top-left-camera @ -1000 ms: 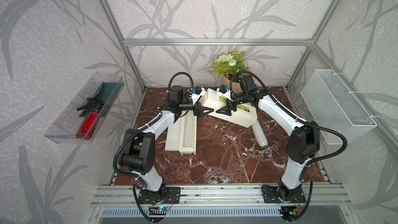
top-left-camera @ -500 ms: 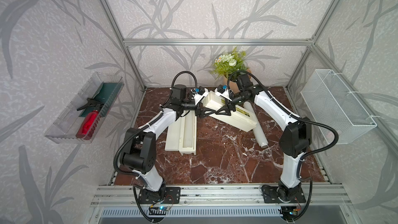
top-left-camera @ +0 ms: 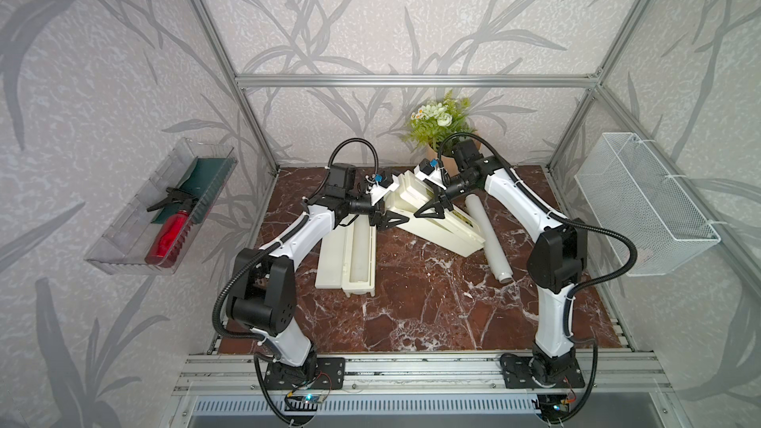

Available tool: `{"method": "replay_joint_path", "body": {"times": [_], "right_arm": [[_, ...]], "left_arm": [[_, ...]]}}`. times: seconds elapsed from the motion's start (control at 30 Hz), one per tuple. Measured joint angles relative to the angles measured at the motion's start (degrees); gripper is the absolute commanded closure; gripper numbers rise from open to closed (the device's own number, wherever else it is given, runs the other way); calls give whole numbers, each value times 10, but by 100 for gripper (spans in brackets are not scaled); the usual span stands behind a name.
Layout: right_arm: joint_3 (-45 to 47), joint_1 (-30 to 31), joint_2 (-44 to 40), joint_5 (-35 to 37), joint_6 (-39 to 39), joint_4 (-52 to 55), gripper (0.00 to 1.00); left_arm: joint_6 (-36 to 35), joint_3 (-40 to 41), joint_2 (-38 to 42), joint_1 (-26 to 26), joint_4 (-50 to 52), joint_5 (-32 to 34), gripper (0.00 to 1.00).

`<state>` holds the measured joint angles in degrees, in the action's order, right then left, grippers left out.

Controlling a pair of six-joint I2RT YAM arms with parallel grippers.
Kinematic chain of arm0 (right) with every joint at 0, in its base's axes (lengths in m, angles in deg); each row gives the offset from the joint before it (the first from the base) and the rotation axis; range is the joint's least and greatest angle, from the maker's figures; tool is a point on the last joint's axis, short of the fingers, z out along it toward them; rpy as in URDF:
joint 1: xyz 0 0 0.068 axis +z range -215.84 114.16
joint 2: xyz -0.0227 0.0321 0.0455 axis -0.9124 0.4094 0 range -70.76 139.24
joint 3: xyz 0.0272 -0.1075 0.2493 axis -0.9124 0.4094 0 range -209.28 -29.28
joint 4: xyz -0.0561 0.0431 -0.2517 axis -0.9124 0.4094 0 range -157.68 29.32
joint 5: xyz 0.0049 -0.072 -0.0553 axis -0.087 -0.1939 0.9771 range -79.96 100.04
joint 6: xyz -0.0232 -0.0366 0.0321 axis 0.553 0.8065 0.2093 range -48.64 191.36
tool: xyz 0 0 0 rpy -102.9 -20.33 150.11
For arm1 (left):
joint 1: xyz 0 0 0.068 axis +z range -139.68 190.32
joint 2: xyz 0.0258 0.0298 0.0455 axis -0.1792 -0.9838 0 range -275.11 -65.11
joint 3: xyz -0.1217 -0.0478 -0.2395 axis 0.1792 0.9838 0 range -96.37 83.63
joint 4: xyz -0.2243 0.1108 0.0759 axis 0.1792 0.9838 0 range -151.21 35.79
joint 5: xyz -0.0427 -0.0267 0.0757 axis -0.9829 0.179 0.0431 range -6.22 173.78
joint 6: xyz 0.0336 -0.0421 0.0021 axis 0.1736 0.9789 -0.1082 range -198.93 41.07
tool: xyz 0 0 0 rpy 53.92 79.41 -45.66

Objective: Put plastic wrap rolls into dispensers
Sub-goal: Open the lid of the plastic wrap cutting box.

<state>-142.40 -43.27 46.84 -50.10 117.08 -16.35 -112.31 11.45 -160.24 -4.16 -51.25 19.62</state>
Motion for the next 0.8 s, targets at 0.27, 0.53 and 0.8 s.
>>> {"method": "replay_joint_path", "body": {"times": [0.27, 0.53, 0.8], "right_arm": [[13, -29, -18, 15, -82, -56, 67], [40, -29, -54, 70, -138, -84, 61], [186, 28, -132, 85, -69, -95, 63]], "left_arm": [[-28, 0, -4, 33, 27, 14, 100], [-21, 7, -6, 50, -12, 45, 100], [42, -12, -67, 64, -111, 57, 100]]}}
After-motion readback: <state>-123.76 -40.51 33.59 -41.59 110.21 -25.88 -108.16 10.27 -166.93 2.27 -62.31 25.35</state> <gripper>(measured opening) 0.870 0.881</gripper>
